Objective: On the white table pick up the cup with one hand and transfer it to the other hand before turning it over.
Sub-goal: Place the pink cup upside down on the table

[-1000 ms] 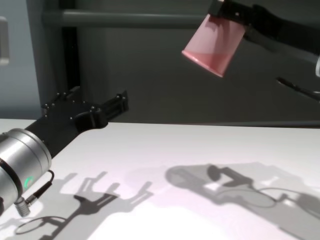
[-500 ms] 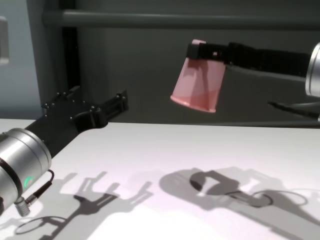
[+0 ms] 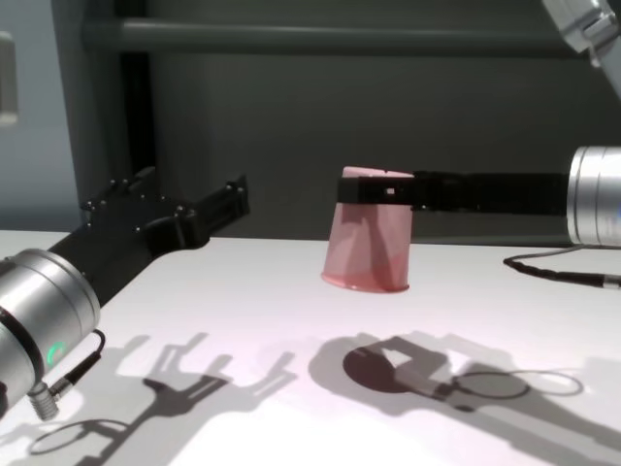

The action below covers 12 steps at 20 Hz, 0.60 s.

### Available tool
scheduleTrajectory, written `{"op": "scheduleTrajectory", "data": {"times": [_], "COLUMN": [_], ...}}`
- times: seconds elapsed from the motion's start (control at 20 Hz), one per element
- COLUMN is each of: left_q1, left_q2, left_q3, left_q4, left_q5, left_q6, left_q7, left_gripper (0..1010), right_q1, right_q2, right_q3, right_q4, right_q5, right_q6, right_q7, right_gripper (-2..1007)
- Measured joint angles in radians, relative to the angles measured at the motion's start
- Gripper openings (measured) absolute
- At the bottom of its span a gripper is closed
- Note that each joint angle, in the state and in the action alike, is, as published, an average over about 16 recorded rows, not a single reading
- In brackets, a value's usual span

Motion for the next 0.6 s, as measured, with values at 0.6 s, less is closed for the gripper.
{"op": "scheduleTrajectory", "data": {"times": [0.6], "left_q1": [0.0], "left_q2": [0.0], "left_q3": [0.0], "left_q4": [0.0], "left_q5": [0.0], "left_q6": [0.0], "left_q7": [0.0], "left_gripper": [1001], "right_q1": [0.01], "right_q2": [-0.012], "right_q3": [-0.028], "right_q4": [0.069], "right_q5": [-0.076], "right_q6": [-0.024], "right_q7": [0.063], "right_gripper": [743]}}
